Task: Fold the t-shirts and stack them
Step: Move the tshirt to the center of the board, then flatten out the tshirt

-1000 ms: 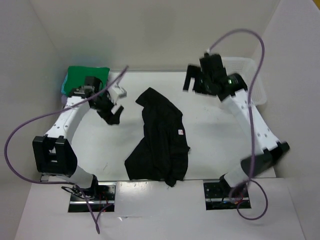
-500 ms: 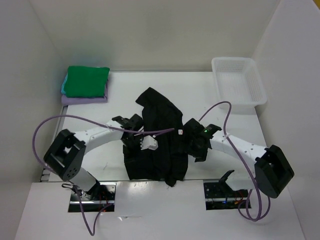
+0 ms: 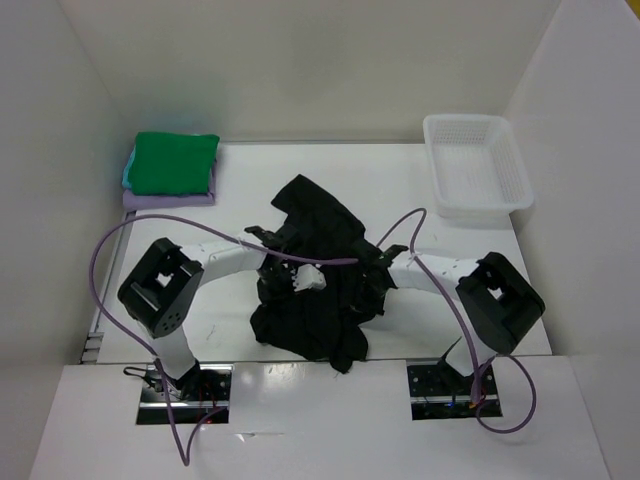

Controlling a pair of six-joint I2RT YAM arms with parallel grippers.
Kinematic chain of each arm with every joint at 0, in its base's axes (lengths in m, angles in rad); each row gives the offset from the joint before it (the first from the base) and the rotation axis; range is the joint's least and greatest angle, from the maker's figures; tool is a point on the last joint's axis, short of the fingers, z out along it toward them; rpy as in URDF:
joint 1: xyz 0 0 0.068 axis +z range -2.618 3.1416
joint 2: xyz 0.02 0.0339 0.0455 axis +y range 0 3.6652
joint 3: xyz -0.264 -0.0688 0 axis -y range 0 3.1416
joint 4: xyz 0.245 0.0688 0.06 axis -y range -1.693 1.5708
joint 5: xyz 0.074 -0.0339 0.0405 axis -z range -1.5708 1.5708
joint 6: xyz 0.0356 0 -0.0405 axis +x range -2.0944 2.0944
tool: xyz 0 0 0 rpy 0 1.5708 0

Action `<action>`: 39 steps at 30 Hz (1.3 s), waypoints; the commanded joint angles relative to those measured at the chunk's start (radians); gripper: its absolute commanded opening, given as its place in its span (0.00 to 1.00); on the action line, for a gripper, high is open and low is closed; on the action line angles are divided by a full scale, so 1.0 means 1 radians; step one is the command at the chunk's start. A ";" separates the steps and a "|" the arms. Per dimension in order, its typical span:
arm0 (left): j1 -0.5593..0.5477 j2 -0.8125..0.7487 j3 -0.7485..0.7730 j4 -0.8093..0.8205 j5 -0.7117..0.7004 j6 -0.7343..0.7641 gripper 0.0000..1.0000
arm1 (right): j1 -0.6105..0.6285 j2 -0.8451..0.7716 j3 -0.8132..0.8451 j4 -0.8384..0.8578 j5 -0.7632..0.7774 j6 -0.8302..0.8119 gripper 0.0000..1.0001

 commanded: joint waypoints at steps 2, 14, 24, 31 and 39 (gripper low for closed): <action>0.074 0.083 -0.017 0.058 -0.028 -0.007 0.00 | -0.057 0.055 0.043 0.070 0.138 -0.054 0.00; 0.363 0.048 0.388 0.113 -0.251 0.013 0.78 | -0.363 0.288 0.547 0.021 0.202 -0.413 0.85; 0.495 -0.138 0.164 0.087 -0.249 -0.022 0.94 | -0.263 -0.022 0.272 0.021 0.211 -0.238 0.85; 0.596 -0.119 0.104 0.108 -0.128 -0.113 0.94 | -0.168 0.058 0.152 0.097 0.198 -0.144 0.85; 0.645 -0.130 0.072 0.099 -0.082 -0.130 0.97 | -0.168 0.210 0.125 0.188 0.108 -0.144 0.13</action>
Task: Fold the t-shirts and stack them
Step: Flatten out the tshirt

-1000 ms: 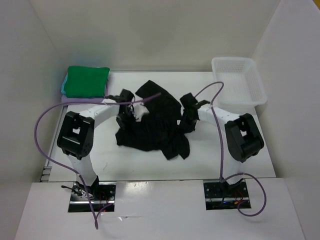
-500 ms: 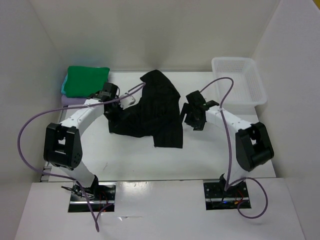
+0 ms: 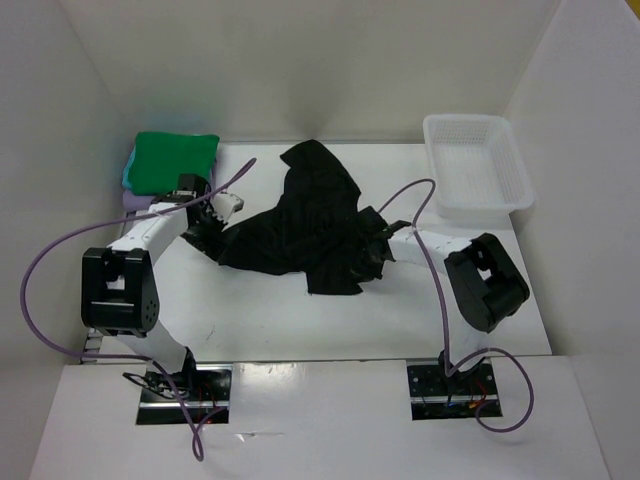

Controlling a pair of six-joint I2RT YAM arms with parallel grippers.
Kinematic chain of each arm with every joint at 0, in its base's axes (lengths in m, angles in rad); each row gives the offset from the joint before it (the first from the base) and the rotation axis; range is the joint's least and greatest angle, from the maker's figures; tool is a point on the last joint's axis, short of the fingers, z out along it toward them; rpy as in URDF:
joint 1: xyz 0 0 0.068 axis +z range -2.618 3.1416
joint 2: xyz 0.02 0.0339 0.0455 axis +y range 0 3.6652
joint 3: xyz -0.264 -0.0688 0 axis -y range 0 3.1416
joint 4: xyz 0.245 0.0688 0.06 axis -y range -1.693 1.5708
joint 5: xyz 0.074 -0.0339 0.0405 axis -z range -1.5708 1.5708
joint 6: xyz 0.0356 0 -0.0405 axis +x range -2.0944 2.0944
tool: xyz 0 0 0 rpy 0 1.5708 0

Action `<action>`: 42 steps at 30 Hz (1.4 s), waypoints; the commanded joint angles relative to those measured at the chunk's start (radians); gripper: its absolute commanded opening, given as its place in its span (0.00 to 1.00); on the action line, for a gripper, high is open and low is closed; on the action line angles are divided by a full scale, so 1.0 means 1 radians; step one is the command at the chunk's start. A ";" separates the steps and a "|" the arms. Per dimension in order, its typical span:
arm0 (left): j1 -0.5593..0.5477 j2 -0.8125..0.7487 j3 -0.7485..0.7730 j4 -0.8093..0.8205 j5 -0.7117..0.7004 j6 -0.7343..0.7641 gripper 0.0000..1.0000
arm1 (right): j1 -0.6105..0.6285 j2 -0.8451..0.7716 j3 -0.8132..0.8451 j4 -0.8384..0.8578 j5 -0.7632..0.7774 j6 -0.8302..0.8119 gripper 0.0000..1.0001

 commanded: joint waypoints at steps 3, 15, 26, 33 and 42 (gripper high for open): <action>0.022 -0.044 -0.030 -0.028 0.066 -0.008 0.97 | 0.011 0.030 -0.055 0.073 -0.057 -0.007 0.00; 0.002 -0.122 -0.023 -0.125 0.178 0.129 0.97 | 0.011 -0.239 0.617 -0.247 0.041 -0.125 0.00; -0.244 -0.151 0.063 -0.082 0.310 0.135 1.00 | 0.040 -0.111 1.212 -0.345 0.136 -0.179 0.00; -0.403 -0.151 0.073 0.110 0.196 0.003 1.00 | 0.044 0.197 1.865 -0.508 0.239 -0.224 0.00; -0.472 -0.121 0.054 0.232 0.242 -0.037 1.00 | 0.013 0.196 2.039 -0.471 0.315 -0.276 0.00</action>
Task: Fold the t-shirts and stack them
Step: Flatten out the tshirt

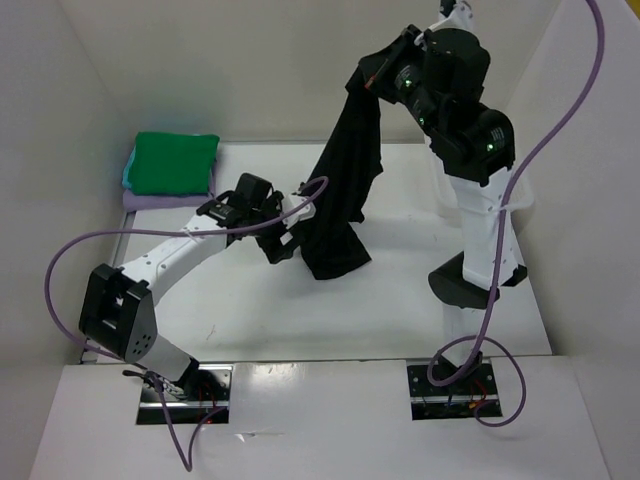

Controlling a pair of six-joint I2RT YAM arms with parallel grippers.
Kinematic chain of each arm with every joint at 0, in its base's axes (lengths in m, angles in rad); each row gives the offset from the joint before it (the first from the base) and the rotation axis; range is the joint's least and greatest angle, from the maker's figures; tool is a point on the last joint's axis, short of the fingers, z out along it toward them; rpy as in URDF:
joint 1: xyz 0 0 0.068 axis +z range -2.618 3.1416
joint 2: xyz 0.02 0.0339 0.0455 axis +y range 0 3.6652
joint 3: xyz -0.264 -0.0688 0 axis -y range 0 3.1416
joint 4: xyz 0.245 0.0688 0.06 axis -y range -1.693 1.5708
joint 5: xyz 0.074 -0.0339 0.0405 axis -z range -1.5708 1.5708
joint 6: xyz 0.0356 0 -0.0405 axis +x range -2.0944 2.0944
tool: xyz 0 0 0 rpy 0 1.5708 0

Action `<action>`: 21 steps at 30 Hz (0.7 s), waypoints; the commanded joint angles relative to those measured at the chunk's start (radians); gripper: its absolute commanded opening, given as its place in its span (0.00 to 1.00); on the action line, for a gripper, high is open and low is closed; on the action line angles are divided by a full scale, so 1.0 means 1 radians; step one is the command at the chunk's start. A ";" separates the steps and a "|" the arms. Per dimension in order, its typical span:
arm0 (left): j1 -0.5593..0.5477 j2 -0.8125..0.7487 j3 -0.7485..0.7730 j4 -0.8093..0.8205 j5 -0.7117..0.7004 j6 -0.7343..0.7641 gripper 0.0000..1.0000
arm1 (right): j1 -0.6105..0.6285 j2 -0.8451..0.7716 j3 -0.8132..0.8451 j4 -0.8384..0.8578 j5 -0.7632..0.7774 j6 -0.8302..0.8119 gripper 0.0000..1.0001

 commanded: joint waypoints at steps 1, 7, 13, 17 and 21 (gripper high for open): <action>-0.041 0.009 0.012 0.121 0.046 -0.054 1.00 | -0.008 0.010 0.121 -0.013 0.048 -0.043 0.00; -0.127 0.118 0.012 0.224 -0.033 -0.076 1.00 | -0.017 0.013 0.166 -0.048 0.079 -0.064 0.00; -0.148 0.191 0.021 0.246 0.115 -0.111 1.00 | -0.017 0.001 0.175 -0.103 0.113 -0.073 0.00; -0.148 0.222 -0.002 0.296 0.206 -0.138 1.00 | -0.017 -0.022 0.175 -0.134 0.136 -0.073 0.00; -0.148 0.306 0.085 0.327 0.163 -0.180 1.00 | -0.017 -0.060 0.175 -0.160 0.136 -0.073 0.00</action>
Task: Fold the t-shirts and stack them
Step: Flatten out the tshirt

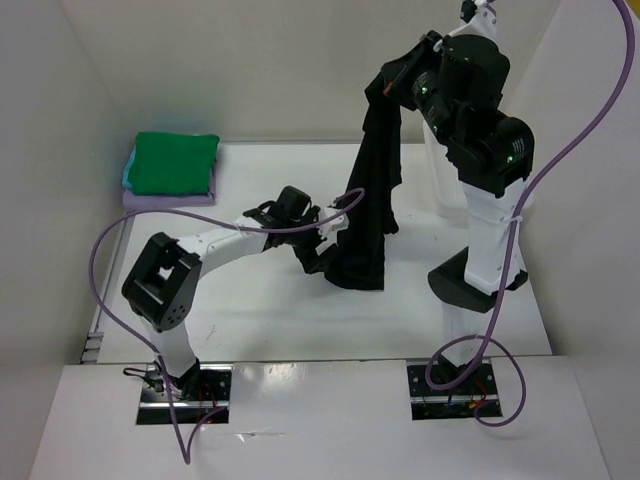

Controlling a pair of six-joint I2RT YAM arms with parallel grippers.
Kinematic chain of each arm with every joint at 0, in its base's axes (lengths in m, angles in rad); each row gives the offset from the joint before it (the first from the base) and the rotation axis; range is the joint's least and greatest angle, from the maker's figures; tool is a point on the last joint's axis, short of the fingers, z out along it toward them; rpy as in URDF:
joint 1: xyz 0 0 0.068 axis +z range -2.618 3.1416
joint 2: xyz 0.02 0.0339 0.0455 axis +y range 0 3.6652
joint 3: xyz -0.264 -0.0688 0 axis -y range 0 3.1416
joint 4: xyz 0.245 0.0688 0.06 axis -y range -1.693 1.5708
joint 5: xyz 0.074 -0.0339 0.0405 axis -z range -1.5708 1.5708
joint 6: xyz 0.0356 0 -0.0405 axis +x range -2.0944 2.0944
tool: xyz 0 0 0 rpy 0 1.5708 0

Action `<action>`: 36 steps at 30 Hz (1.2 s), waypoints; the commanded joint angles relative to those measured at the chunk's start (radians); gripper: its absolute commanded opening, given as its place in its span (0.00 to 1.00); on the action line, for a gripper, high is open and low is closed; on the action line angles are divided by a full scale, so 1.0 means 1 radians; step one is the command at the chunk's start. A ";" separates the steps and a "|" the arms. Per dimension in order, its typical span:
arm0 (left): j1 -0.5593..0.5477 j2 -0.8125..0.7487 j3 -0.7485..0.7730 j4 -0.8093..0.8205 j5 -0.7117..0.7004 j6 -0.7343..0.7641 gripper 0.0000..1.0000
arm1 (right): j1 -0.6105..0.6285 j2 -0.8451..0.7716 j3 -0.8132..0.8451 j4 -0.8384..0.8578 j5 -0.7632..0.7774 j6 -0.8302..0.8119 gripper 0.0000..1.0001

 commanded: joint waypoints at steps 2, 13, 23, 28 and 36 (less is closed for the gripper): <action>0.002 0.100 0.114 0.068 -0.009 -0.085 1.00 | 0.007 -0.105 -0.010 -0.037 0.063 -0.019 0.00; 0.106 0.182 0.280 0.040 -0.070 -0.063 1.00 | 0.016 -0.496 -0.564 -0.145 0.198 0.074 0.00; 0.022 0.295 0.387 -0.004 -0.032 0.043 1.00 | -0.232 -0.636 -0.780 -0.102 0.027 0.030 0.00; 0.008 0.422 0.534 0.014 -0.083 0.000 1.00 | -0.232 -0.665 -0.846 -0.102 0.027 0.030 0.00; 0.069 0.611 0.815 -0.067 0.152 -0.235 1.00 | -0.232 -0.752 -1.003 -0.079 0.027 0.066 0.00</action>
